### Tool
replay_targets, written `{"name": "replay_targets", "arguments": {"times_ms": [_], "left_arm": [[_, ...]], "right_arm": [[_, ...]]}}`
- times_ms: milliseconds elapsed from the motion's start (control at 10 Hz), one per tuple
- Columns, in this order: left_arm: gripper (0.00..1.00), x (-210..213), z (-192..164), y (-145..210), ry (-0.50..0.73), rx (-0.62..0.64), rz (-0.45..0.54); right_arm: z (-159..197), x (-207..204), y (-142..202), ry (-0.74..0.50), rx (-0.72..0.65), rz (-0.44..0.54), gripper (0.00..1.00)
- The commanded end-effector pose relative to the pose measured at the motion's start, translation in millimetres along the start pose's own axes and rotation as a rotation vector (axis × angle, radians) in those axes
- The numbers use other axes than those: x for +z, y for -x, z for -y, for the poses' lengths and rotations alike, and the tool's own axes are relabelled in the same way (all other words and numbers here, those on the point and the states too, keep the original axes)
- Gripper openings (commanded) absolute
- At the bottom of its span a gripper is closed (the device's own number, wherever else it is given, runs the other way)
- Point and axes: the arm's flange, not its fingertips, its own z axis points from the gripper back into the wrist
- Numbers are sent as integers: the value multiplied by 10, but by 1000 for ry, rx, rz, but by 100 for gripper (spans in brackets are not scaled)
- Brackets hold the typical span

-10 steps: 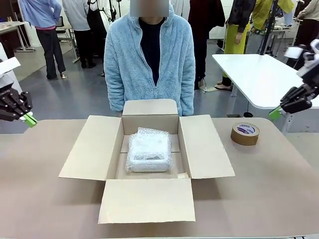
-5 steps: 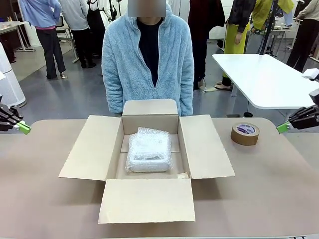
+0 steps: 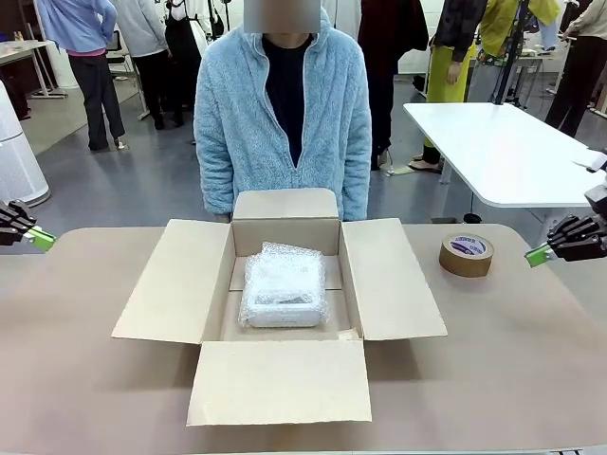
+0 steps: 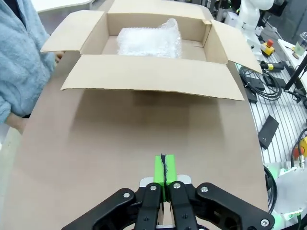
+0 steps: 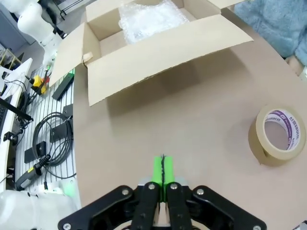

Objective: Wrap the clocks to prevent damage.
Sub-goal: Once the human has placed the objects inside and stepped back, release both hands from the side flaps of the Package Box.

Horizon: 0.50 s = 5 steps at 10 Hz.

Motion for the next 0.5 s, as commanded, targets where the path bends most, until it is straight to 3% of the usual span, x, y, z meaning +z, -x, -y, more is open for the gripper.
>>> {"name": "replay_targets", "arguments": {"times_ms": [0, 400], "left_arm": [[1, -40, 71, -23, -59, 21, -21], [1, -4, 72, -8, -111, 30, -63]], "right_arm": [[71, 9, 31, -19, 39, 46, 1], [41, -11, -18, -119, 137, 38, 1]]}}
